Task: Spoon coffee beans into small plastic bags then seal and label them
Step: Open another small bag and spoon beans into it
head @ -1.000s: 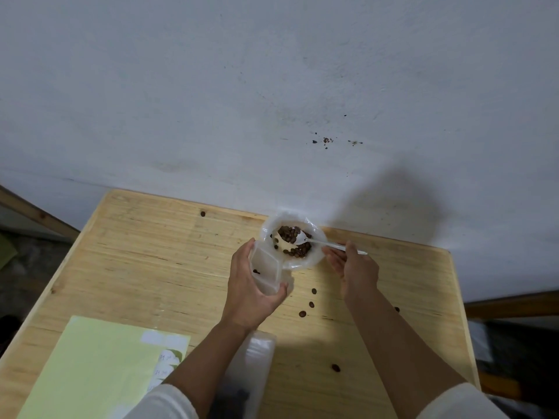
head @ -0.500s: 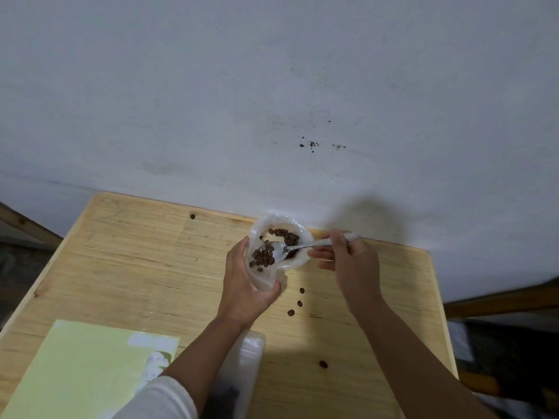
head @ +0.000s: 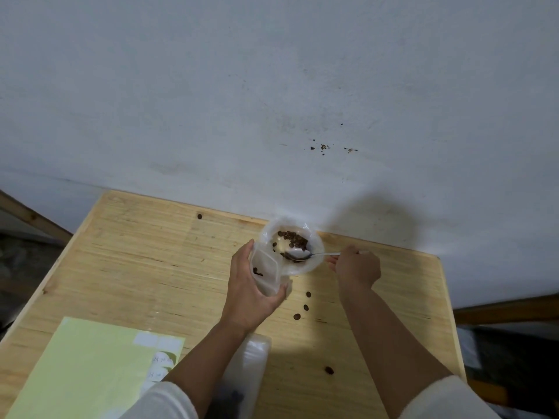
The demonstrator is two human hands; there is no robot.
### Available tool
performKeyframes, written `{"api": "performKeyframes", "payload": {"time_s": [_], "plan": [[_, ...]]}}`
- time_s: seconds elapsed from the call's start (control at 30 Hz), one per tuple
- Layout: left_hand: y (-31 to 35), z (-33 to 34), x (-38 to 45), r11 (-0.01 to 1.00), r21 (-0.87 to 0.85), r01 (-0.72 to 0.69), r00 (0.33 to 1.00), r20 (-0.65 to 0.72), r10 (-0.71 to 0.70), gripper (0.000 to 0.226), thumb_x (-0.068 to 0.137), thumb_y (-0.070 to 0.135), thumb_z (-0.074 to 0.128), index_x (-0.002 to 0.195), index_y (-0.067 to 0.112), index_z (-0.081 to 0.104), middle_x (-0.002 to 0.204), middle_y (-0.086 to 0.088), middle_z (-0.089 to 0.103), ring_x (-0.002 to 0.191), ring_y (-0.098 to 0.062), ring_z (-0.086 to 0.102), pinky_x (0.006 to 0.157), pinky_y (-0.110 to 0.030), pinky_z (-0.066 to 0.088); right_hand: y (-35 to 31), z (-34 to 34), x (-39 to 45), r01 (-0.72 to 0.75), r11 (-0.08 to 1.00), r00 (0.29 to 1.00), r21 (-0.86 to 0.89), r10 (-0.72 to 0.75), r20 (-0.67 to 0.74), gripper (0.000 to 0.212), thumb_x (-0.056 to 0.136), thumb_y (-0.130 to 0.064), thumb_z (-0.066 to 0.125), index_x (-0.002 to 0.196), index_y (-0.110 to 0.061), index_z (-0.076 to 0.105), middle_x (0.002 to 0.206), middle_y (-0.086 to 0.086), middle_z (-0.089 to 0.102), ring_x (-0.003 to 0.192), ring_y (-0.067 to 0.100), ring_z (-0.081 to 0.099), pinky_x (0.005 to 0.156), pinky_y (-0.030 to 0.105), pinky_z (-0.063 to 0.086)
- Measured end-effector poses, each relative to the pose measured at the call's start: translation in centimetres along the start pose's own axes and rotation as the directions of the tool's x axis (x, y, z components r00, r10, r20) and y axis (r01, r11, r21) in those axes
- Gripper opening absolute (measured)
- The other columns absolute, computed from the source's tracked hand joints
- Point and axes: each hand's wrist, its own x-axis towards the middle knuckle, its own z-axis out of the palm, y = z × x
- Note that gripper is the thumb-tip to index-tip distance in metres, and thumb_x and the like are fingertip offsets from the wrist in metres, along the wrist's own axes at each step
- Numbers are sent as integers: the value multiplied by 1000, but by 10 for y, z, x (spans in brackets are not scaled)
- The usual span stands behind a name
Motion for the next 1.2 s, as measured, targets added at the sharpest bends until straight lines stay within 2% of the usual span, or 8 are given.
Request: {"api": "performKeyframes", "payload": {"time_s": [0.23, 0.37, 0.57, 0.73, 0.83, 0.97, 1.1, 1.2], "plan": [[-2, -1, 1, 1000, 13, 0, 1000, 20, 0, 103, 64, 38, 82, 145, 14, 22, 140, 2, 29, 121, 3, 26, 88, 10, 17, -3, 21, 8, -163, 955, 986, 246, 168, 0, 33, 96, -20, 42, 67, -8, 48, 33, -6, 55, 60, 21, 68, 78, 35, 55], [-2, -2, 1, 1000, 12, 3, 1000, 23, -3, 103, 65, 38, 81, 145, 14, 22, 139, 4, 28, 119, 6, 24, 88, 11, 15, -1, 16, -1, -326, 795, 945, 511, 287, 157, 21, 95, -16, 52, 94, 4, 56, 73, 16, 67, 55, 18, 68, 59, 27, 59], [-3, -1, 1, 1000, 6, 6, 1000, 18, -6, 104, 65, 37, 82, 145, 14, 20, 141, 1, 27, 120, 5, 24, 86, 11, 16, 2, -2, -8, -278, 801, 960, 531, 205, 193, 20, 97, -12, 46, 99, 7, 53, 72, 20, 64, 43, 13, 65, 41, 19, 52], [-3, 0, 1, 1000, -12, -4, 1000, 6, 4, 103, 65, 34, 83, 145, 15, 21, 141, 2, 28, 119, 5, 25, 85, 12, 17, -11, -28, -22, -232, 793, 964, 563, 107, 245, 19, 97, -14, 46, 88, 0, 55, 73, 16, 66, 49, 14, 67, 46, 20, 55], [-2, 0, 0, 1000, -19, -13, 1000, -7, 13, 104, 64, 34, 83, 145, 14, 21, 141, 1, 28, 118, 5, 25, 86, 11, 16, -21, -42, -37, -140, 830, 958, 540, -25, 287, 22, 98, -19, 47, 89, -2, 59, 69, 10, 69, 55, 15, 69, 48, 20, 55], [0, 0, -1, 999, -13, -35, 999, -29, 35, 102, 64, 32, 83, 144, 12, 23, 138, 0, 30, 119, 4, 25, 88, 11, 15, -22, -50, -59, 166, 910, 897, 380, -299, 324, 25, 98, -18, 46, 90, -3, 64, 71, 7, 71, 61, 14, 70, 50, 21, 55], [0, -1, -3, 999, -9, -45, 998, -32, 45, 101, 64, 34, 82, 144, 14, 24, 139, 0, 31, 120, 2, 27, 88, 8, 19, -20, -58, -68, 462, 848, 777, 259, -528, 342, 21, 95, -17, 50, 94, -6, 68, 77, 5, 70, 68, 13, 70, 54, 25, 56], [1, -3, -3, 999, -22, -46, 998, -41, 45, 100, 65, 33, 82, 144, 14, 24, 140, 0, 31, 120, 1, 28, 86, 8, 20, -20, -69, -70, 587, 787, 707, 188, -612, 355, 15, 87, -20, 62, 92, -9, 71, 67, -1, 66, 54, 8, 62, 51, 28, 55]]}}
